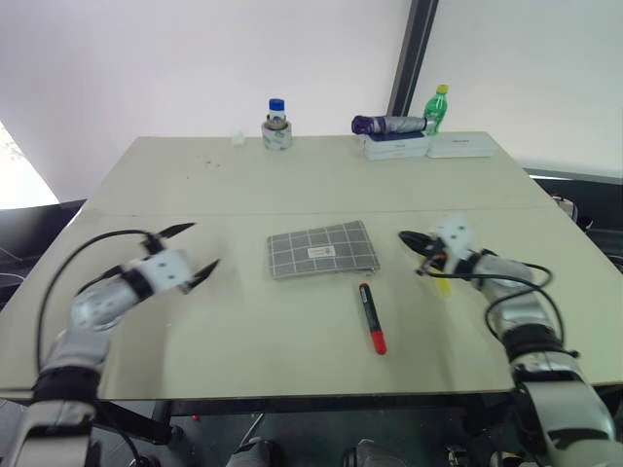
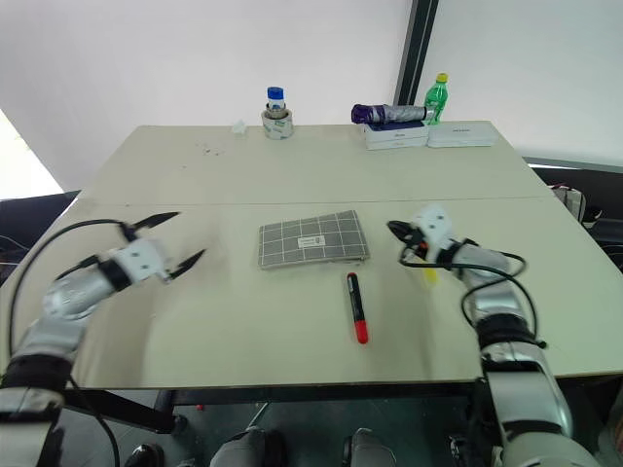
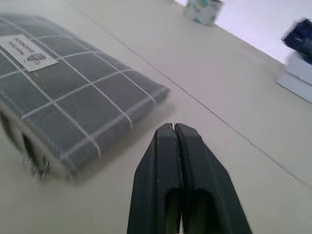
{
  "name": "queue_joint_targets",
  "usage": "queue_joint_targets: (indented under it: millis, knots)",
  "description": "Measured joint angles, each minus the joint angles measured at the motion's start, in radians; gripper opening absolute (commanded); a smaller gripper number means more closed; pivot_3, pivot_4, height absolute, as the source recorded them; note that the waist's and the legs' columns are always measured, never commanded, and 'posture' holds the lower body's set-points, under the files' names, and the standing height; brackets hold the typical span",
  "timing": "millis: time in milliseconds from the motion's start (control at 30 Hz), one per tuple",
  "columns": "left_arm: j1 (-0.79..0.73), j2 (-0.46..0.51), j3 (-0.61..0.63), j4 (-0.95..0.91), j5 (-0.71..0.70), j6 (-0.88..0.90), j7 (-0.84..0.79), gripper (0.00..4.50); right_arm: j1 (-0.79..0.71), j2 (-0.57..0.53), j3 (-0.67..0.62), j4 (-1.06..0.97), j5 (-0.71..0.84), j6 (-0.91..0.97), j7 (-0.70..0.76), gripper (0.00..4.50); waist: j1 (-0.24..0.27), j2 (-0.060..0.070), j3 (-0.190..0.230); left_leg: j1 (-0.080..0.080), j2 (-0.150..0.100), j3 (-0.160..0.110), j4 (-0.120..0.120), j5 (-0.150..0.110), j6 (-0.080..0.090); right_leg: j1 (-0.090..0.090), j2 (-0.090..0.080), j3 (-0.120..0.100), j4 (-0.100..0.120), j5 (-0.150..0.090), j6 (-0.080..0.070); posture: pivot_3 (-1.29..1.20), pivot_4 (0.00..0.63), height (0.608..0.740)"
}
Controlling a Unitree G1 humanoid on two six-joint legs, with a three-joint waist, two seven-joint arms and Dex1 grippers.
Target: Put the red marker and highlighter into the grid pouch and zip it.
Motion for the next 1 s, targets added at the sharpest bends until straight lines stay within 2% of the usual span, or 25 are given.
queue_joint_targets:
  millis: [200, 333, 600, 1000]
  knots:
    - [-0.157, -0.022, -0.185, 0.249, 0.217, -0.151, 0.159, 4.5, -0.103, 0.021, 0.116, 0.219, -0.205, -0.047, -0.276, 0.04, -0.006, 0.0, 0.0, -0.004, 0.0, 0.006, -0.001, 0.001, -0.001, -0.006, 0.001, 0.001, 0.0, -0.001, 0.002, 0.0, 0.15, 0.74]
    - [-0.256, -0.012, -0.283, 0.348, 0.349, -0.213, 0.291, 4.5, -0.131, 0.045, 0.149, 0.276, -0.262, -0.072, -0.36, 0.04, -0.008, 0.0, 0.0, -0.002, 0.0, 0.006, -0.001, 0.002, -0.003, -0.006, 0.002, 0.001, 0.002, -0.001, 0.002, 0.0, 0.15, 0.74]
    - [-0.363, -0.044, -0.422, 0.46, 0.491, -0.286, 0.485, 4.5, -0.151, 0.095, 0.179, 0.305, -0.285, -0.103, -0.372, 0.04, -0.003, 0.0, 0.0, -0.002, 0.0, 0.006, 0.0, 0.002, -0.003, -0.006, 0.002, 0.002, 0.003, -0.001, 0.002, 0.0, 0.15, 0.74]
    - [-0.39, -0.045, -0.489, 0.487, 0.516, -0.373, 0.547, 4.5, -0.166, 0.124, 0.19, 0.32, -0.286, -0.115, -0.367, 0.04, -0.006, 0.0, 0.0, -0.002, 0.0, 0.006, 0.0, 0.002, -0.003, -0.005, 0.002, 0.002, 0.003, -0.001, 0.002, 0.0, 0.15, 0.74]
